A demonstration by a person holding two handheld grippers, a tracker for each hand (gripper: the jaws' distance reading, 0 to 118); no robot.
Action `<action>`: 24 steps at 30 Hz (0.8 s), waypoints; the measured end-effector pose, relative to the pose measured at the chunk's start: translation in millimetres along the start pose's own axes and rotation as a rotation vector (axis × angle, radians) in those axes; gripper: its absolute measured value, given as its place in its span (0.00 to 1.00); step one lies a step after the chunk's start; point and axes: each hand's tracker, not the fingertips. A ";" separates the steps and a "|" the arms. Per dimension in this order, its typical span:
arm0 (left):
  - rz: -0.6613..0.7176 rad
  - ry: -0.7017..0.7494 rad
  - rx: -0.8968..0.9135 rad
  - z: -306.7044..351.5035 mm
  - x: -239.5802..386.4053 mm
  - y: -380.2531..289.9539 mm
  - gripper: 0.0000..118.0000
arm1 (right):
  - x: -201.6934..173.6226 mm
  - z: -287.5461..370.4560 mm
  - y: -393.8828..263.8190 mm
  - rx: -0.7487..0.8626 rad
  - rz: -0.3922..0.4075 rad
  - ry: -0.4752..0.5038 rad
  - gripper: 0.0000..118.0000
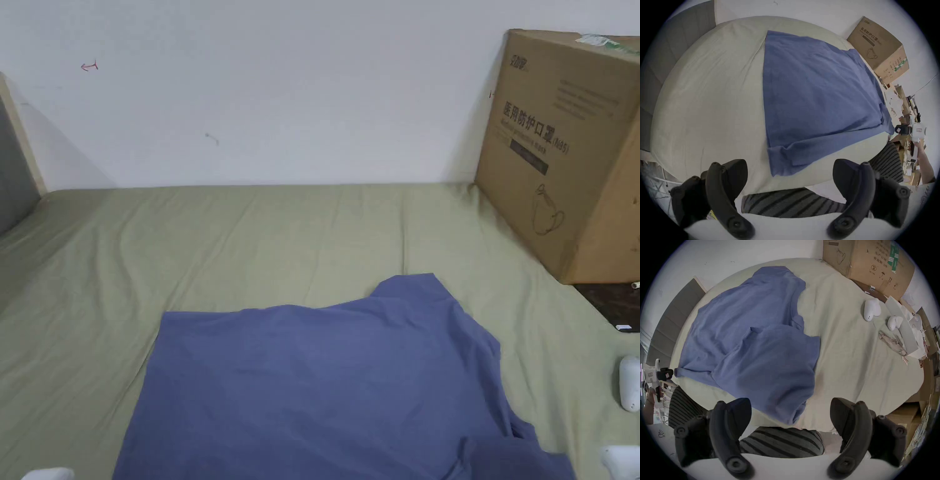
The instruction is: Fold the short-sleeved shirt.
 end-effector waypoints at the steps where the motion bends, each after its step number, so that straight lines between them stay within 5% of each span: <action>1: 0.012 -0.007 0.017 6.6 1.5 1.0 0.93 | -4.1 7.6 1.6 0.024 0.003 0.002 0.86; 5: 0.129 -0.075 0.185 42.0 17.8 5.4 0.93 | -32.8 52.8 10.2 0.227 0.020 0.039 0.86; 7: 0.172 -0.193 0.274 56.5 32.4 5.3 0.93 | -45.3 69.4 11.0 0.339 -0.019 0.116 0.87; 10: 0.102 -0.125 0.408 70.0 54.5 5.5 0.93 | -62.3 85.1 12.8 0.443 -0.106 0.206 0.86; 11: 0.087 -0.088 0.428 74.5 61.4 6.6 0.88 | -65.2 86.7 13.7 0.458 -0.146 0.198 0.82; 14: 0.039 -0.082 0.467 83.7 72.8 5.1 0.22 | -71.9 93.9 15.1 0.558 -0.189 0.153 0.07; 15: 0.034 -0.064 0.471 83.8 75.4 5.5 0.13 | -72.6 94.0 16.8 0.569 -0.202 0.141 0.00; 16: 0.028 -0.035 0.474 83.8 78.2 4.0 0.13 | -72.6 94.3 18.0 0.558 -0.214 0.117 0.00; 17: 0.007 -0.005 0.483 86.6 78.3 -0.6 0.00 | -71.8 95.8 17.4 0.564 -0.227 0.116 0.00; 24: 0.071 0.121 0.180 49.9 38.9 -2.2 0.00 | -49.1 82.5 25.6 0.507 -0.175 0.149 0.00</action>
